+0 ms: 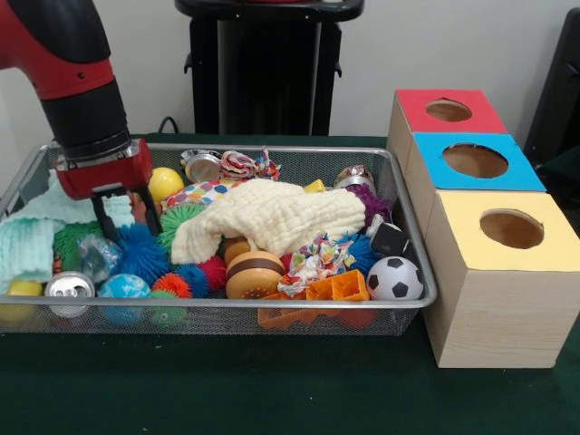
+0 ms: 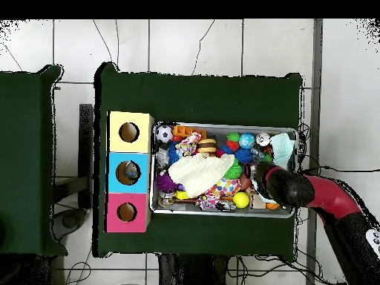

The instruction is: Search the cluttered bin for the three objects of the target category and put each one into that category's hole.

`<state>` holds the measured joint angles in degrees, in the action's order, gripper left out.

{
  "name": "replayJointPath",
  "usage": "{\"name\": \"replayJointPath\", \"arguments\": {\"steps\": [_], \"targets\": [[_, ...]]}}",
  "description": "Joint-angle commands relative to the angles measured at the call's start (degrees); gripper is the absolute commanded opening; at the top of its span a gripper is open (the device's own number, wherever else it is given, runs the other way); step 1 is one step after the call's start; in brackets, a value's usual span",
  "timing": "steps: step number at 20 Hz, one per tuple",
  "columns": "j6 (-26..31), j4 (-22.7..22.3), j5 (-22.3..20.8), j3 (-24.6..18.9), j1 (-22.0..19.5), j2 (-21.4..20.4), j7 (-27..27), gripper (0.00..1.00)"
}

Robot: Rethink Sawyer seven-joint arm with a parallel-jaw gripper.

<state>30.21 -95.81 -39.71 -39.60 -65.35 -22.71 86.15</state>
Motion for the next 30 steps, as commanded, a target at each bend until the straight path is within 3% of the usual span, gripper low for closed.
{"name": "replayJointPath", "arguments": {"steps": [1,10,21,30], "targets": [[-0.5,5.7,-1.4,1.2,-0.7,3.0,-4.1,1.0],[1.2,3.1,-0.1,0.9,-1.0,-0.2,-3.4,1.0],[8.6,-4.0,6.4,-1.0,-2.7,-11.7,-4.1,1.0],[5.5,-1.6,5.1,0.6,-1.4,-8.1,-4.2,1.0]]}}
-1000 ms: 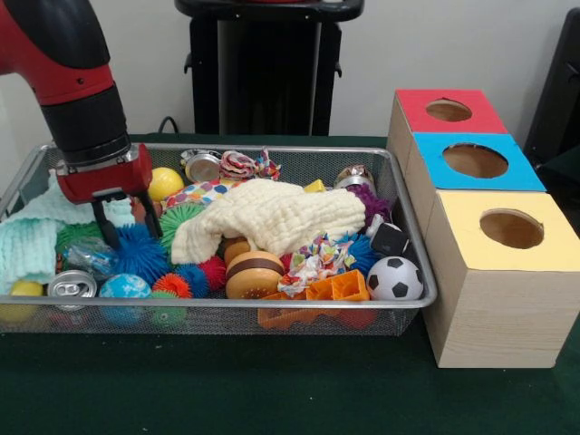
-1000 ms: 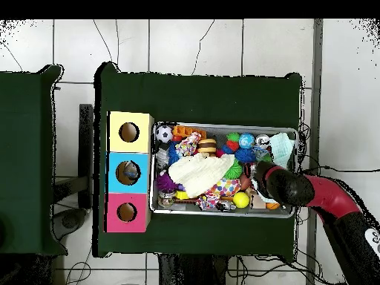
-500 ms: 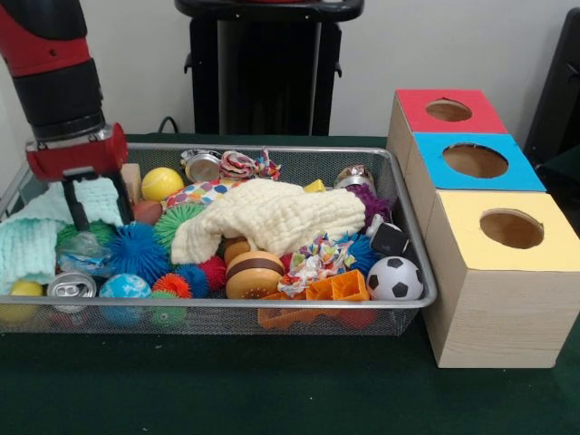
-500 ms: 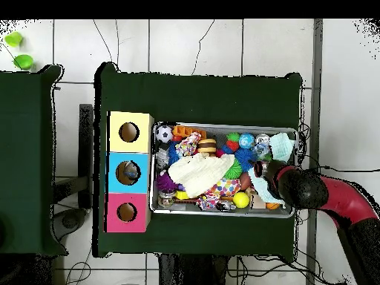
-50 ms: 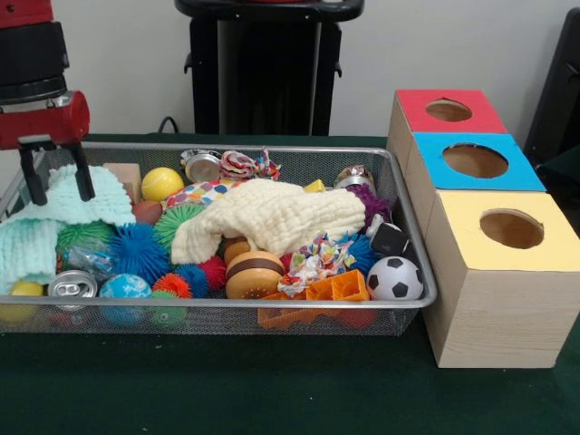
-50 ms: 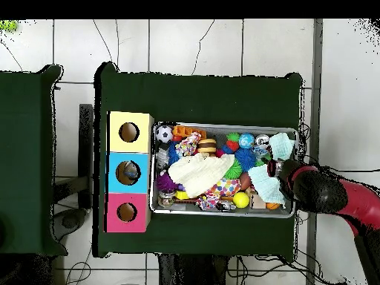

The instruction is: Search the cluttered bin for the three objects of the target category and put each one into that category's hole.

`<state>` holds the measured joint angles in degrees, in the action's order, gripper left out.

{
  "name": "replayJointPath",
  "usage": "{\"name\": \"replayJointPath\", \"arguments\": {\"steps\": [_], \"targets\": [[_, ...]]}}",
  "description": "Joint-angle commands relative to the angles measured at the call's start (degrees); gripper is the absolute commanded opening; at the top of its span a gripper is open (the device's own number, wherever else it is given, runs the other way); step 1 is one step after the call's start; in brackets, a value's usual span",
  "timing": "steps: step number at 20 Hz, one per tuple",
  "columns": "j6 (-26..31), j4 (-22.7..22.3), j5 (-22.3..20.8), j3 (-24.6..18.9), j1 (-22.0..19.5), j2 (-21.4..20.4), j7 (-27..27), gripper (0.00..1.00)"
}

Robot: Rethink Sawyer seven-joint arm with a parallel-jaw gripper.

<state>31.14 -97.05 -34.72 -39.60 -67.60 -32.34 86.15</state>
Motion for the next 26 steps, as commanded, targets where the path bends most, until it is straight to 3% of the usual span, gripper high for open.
{"name": "replayJointPath", "arguments": {"steps": [1,9,17,26], "targets": [[4.3,-0.3,-0.1,0.7,1.0,1.6,-4.1,1.0],[3.0,0.7,-1.0,1.0,1.4,3.2,-3.9,1.0],[0.1,5.1,-2.9,0.6,2.2,9.1,-5.3,1.0],[-1.7,6.8,-3.8,0.1,2.1,11.7,-5.5,1.0]]}}
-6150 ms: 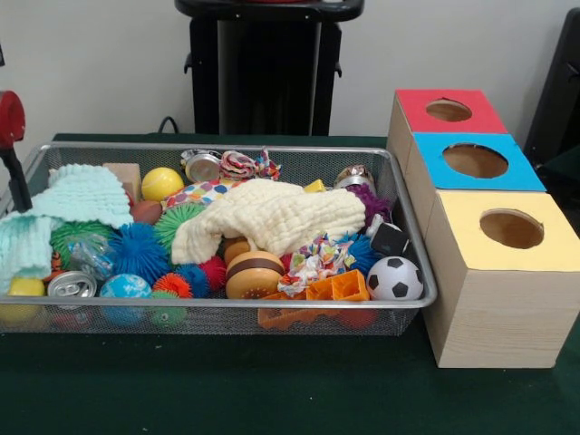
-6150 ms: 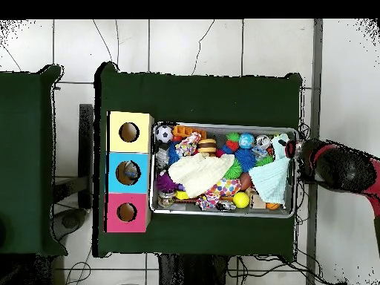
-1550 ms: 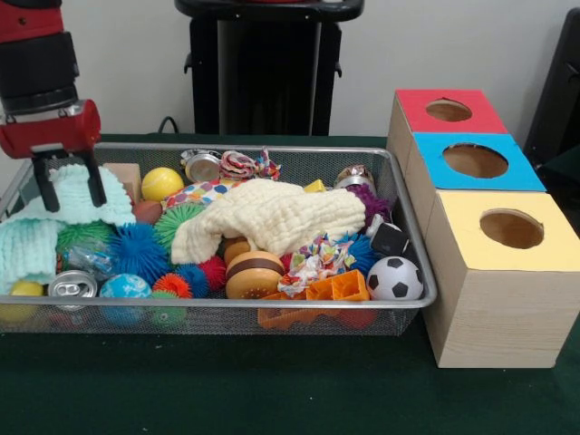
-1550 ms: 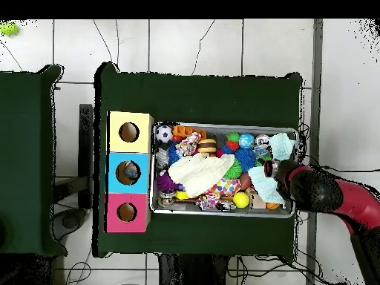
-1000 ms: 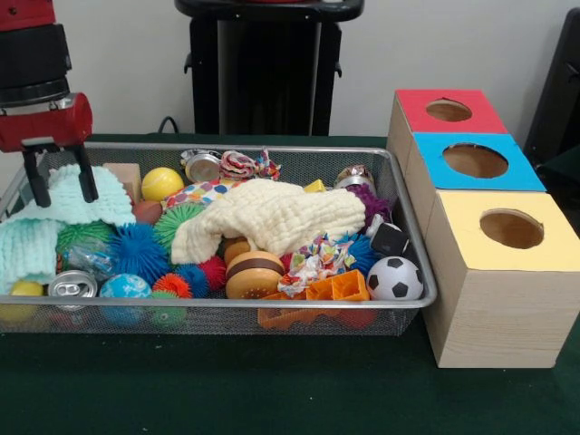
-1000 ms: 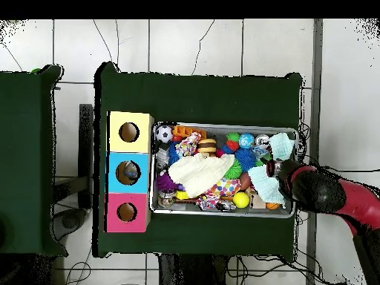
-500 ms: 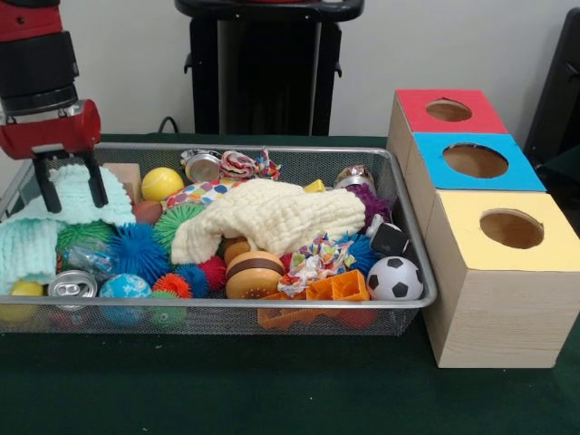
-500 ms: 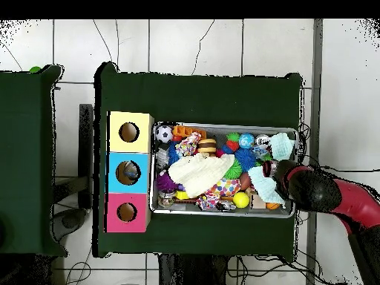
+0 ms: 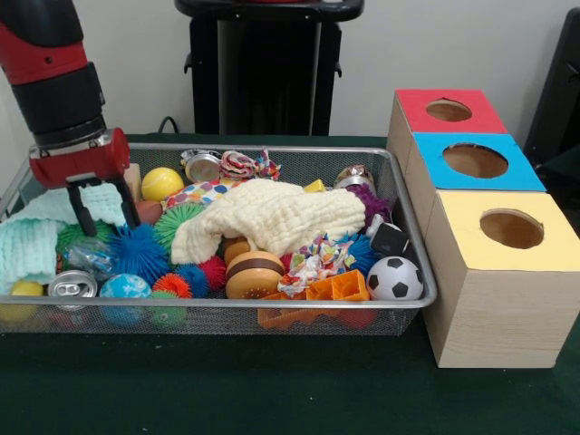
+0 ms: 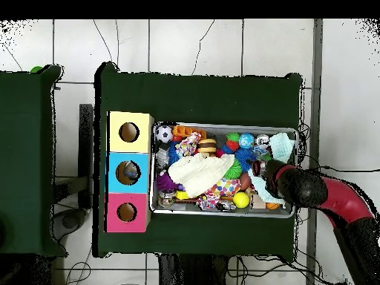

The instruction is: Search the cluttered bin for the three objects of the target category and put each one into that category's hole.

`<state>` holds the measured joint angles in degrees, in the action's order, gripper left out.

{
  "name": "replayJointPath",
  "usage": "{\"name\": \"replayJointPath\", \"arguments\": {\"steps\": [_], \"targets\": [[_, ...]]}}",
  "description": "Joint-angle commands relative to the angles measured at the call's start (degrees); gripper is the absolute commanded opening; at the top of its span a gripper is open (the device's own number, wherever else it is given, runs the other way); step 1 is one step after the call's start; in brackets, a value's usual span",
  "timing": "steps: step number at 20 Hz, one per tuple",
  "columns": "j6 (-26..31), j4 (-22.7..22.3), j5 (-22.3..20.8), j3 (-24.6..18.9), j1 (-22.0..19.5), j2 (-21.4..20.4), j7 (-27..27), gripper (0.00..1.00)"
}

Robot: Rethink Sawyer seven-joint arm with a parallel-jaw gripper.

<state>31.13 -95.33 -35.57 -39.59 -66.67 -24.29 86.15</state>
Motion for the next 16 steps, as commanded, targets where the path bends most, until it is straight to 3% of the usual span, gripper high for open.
{"name": "replayJointPath", "arguments": {"steps": [1,16], "targets": [[-1.5,5.7,-3.0,0.0,1.3,4.1,-5.7,1.0],[0.8,8.0,-2.1,-1.6,-0.1,6.7,-8.3,1.0]]}}
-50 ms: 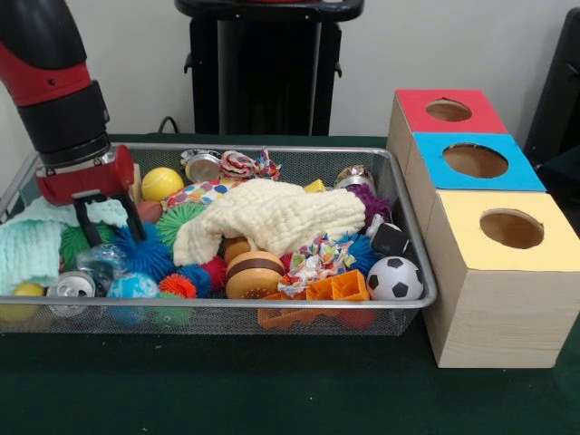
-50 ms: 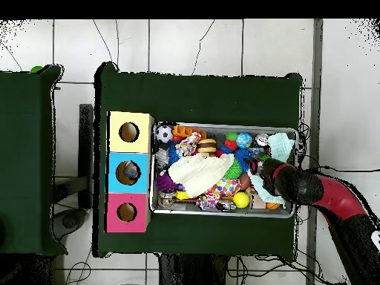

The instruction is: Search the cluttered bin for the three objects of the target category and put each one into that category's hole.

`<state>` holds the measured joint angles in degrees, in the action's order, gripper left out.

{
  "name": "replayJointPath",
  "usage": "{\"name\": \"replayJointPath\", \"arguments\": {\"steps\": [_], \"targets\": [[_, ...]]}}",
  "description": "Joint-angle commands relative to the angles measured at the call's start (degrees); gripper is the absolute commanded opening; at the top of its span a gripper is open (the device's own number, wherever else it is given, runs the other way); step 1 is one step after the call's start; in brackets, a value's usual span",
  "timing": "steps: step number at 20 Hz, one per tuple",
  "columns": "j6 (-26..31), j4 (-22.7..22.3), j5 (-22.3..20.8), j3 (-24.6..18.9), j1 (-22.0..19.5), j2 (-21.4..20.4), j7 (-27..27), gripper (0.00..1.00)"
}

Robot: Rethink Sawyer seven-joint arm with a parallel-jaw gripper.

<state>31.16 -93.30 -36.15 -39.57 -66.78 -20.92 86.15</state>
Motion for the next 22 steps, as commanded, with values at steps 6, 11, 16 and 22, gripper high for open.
{"name": "replayJointPath", "arguments": {"steps": [6,11,16,22], "targets": [[2.7,4.5,-0.4,-1.9,-0.1,1.0,-7.8,1.0],[6.4,1.2,2.3,-2.6,0.0,-4.7,-6.5,1.0],[11.1,-1.9,6.2,-3.4,0.2,-11.2,-5.4,1.0],[9.1,-2.3,6.7,-2.6,0.8,-11.3,-4.4,1.0]]}}
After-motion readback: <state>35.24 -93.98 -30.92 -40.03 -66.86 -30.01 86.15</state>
